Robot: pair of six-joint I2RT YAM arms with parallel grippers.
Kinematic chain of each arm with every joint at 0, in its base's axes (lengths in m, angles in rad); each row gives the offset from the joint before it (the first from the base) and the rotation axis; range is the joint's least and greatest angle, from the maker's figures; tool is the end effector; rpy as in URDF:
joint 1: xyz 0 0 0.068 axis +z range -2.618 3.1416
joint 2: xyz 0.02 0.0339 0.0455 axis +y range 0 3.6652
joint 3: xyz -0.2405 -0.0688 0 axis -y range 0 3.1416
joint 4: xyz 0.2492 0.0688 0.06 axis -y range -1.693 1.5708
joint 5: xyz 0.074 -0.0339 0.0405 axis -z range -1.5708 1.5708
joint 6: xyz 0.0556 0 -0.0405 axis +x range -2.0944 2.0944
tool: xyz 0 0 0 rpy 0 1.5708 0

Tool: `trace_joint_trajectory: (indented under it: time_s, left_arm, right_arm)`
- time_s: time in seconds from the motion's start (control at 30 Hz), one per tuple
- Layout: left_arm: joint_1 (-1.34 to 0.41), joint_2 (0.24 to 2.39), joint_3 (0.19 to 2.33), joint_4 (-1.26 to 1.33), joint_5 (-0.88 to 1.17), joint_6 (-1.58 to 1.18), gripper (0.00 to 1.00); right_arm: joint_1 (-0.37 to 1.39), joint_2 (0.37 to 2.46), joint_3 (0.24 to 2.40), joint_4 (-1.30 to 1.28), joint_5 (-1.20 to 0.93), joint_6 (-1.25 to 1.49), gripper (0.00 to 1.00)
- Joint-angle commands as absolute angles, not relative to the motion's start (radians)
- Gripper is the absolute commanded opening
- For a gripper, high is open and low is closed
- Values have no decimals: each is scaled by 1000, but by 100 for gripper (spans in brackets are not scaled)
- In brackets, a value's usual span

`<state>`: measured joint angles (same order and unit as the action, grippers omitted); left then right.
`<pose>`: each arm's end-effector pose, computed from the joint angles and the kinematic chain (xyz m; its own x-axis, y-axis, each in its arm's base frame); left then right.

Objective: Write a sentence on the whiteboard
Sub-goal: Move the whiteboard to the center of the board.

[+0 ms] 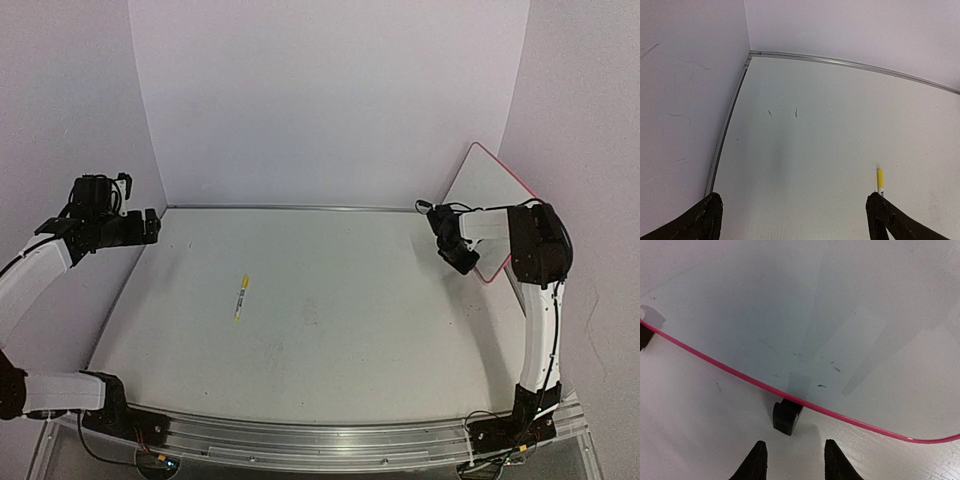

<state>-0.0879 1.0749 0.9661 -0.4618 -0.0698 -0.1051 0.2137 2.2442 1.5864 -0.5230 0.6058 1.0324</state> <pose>0.2681 -0.0197 0.2877 -0.5381 -0.0576 -0.8409 -0.0275 0.9983 -0.0508 0.4459 0.0644 0.0859 -0.4315 0.6285 -0.6471 0.7951 0.6039 0.0563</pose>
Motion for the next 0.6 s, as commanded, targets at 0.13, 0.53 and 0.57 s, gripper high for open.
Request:
trace_joint_trajectory:
  time_s: [0.13, 0.53, 0.57]
  left_arm:
    - [-84, 1089, 968, -426, -45, -113, 99]
    - [-84, 1101, 967, -426, -47, -110, 99]
    - [-84, 1101, 967, -427, -48, -109, 99]
  right_arm:
    - [191, 2289, 1630, -554, 632, 1024, 30]
    - [171, 2308, 1635, -554, 618, 1026, 16]
    - [170, 2308, 1634, -554, 615, 1027, 15]
